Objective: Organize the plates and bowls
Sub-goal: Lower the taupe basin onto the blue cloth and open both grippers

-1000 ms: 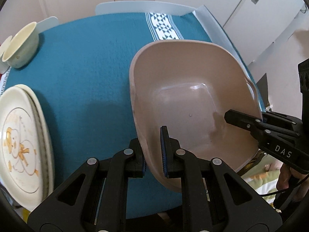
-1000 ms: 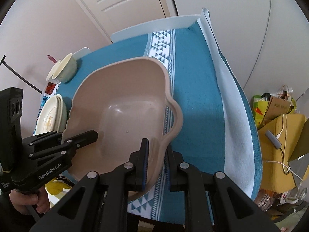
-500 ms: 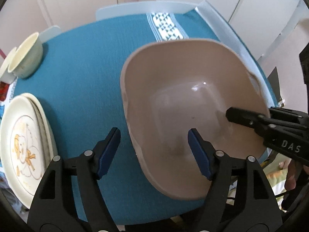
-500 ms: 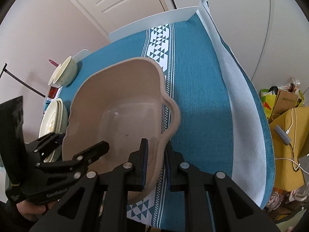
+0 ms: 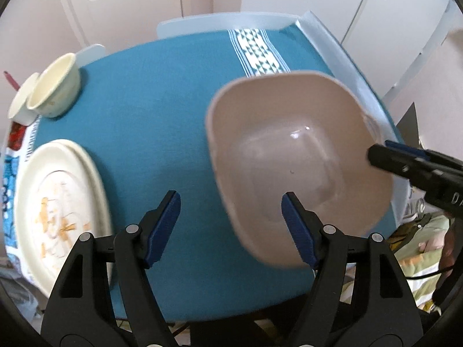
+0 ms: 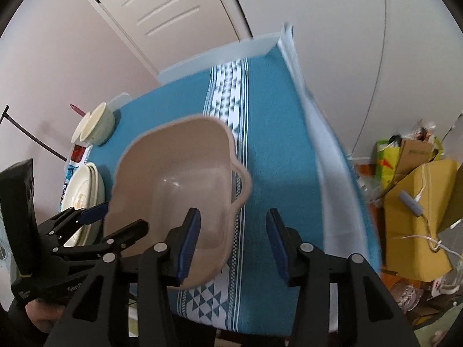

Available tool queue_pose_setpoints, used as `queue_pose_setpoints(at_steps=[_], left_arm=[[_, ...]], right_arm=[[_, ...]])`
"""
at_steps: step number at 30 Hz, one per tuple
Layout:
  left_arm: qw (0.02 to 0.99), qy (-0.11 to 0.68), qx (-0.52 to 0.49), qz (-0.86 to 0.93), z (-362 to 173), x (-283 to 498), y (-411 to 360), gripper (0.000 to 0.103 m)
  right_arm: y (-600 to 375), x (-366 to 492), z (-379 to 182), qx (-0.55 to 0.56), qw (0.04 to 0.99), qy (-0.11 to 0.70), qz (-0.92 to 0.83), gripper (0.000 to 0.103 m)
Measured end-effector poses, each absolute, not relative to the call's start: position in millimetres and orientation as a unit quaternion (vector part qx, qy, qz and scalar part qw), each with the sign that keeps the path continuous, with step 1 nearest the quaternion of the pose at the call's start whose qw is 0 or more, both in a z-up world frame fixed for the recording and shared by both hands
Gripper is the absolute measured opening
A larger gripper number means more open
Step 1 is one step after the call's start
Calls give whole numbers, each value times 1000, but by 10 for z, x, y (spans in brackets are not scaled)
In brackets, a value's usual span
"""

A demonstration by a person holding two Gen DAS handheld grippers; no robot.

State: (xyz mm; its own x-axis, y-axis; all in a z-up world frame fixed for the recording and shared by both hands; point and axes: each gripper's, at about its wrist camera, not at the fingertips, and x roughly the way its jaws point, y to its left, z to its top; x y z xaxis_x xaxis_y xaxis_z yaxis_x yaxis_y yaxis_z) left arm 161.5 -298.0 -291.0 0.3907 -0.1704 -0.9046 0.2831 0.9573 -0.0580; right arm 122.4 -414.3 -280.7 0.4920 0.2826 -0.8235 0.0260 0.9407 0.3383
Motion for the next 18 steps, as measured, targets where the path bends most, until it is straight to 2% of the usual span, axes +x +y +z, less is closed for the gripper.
queue_pose_setpoints(at_steps=[9, 10, 11, 13, 15, 18], left_arm=[[884, 459, 13, -85, -1849, 1248, -2369, 70], [893, 443, 5, -76, -1692, 1212, -2277, 71], [901, 429, 1, -67, -1558, 1181, -2195, 74], [916, 398, -1, -40, -1291, 1149, -2005, 96], [932, 361, 1, -6, -1056, 1152, -1777, 103], [937, 349, 2, 24, -921, 1297, -1439, 103]], right_arm=[[-3923, 1138, -1834, 113, 887, 425, 142, 43], [-3879, 1150, -1744, 110, 889, 416, 153, 46], [-3824, 1167, -1640, 106, 893, 405, 164, 50], [-3668, 1225, -1431, 95, 899, 384, 189, 80], [-3500, 1319, -1256, 89, 902, 363, 215, 97], [-3210, 1475, -1042, 81, 910, 327, 241, 102]])
